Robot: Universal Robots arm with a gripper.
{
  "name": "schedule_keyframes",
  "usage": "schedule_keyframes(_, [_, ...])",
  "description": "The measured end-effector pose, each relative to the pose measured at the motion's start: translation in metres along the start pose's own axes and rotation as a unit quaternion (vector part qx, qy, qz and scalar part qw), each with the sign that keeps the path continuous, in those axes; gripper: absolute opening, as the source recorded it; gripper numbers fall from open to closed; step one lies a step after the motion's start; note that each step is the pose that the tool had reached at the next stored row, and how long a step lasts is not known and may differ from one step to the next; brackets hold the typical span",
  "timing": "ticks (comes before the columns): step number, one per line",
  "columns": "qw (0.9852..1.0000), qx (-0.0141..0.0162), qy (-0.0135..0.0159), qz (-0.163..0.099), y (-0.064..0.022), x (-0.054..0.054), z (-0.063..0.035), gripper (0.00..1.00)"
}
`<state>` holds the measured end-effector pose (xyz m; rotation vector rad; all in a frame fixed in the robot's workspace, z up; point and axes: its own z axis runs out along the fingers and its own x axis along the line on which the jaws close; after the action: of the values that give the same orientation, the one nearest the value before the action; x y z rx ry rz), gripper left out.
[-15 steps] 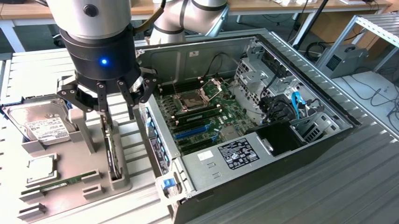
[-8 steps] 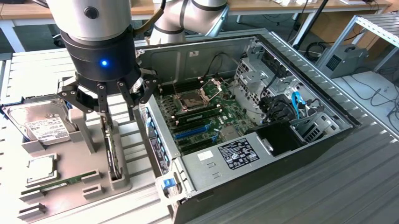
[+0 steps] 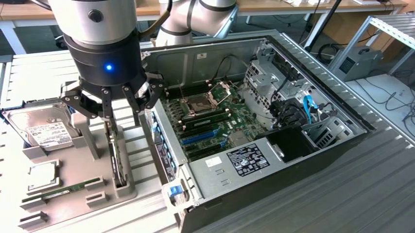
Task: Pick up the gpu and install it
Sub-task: 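Pick up the gpu and move the gpu toward the slot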
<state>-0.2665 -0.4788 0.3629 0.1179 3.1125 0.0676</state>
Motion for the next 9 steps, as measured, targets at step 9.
schedule_keyframes(9, [1.0000, 0.0000, 0.0000, 0.000, -0.0001, 0.0001, 0.0026, 0.42])
